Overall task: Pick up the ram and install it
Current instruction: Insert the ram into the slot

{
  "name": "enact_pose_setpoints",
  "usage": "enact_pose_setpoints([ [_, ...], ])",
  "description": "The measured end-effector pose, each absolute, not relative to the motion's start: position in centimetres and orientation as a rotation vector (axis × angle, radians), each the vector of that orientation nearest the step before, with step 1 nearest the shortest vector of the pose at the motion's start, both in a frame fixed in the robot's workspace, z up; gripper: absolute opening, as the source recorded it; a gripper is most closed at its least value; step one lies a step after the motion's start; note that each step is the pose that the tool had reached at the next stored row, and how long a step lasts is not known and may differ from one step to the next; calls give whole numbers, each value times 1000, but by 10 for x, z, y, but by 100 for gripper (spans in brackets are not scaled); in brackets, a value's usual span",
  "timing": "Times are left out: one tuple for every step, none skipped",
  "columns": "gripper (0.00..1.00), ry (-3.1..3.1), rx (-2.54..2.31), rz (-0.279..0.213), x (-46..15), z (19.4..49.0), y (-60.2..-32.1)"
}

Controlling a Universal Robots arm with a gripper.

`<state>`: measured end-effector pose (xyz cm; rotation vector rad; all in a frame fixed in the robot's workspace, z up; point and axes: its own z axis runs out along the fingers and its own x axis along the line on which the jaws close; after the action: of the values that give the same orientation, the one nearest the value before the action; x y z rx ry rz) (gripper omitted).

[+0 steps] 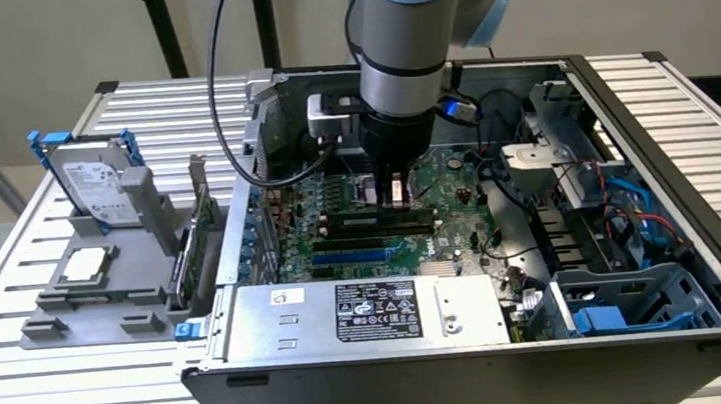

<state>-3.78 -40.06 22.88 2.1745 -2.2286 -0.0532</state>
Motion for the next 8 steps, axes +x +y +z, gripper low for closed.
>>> enact_pose_setpoints([
  [13, -2228, 2174, -53, -38, 229, -400],
  [13, -2228, 2174, -53, -38, 228, -400],
  [13, -2229, 2174, -53, -38, 228, -400],
  [13, -2228, 2174, -53, -38, 228, -400],
  [13, -2228, 2174, -52, -38, 228, -399],
  [13, -2228, 2174, -52, -38, 227, -399],
  [13, -2228, 2174, -52, -38, 227, -399],
  [13, -2228, 2174, -51, -38, 227, -399],
])
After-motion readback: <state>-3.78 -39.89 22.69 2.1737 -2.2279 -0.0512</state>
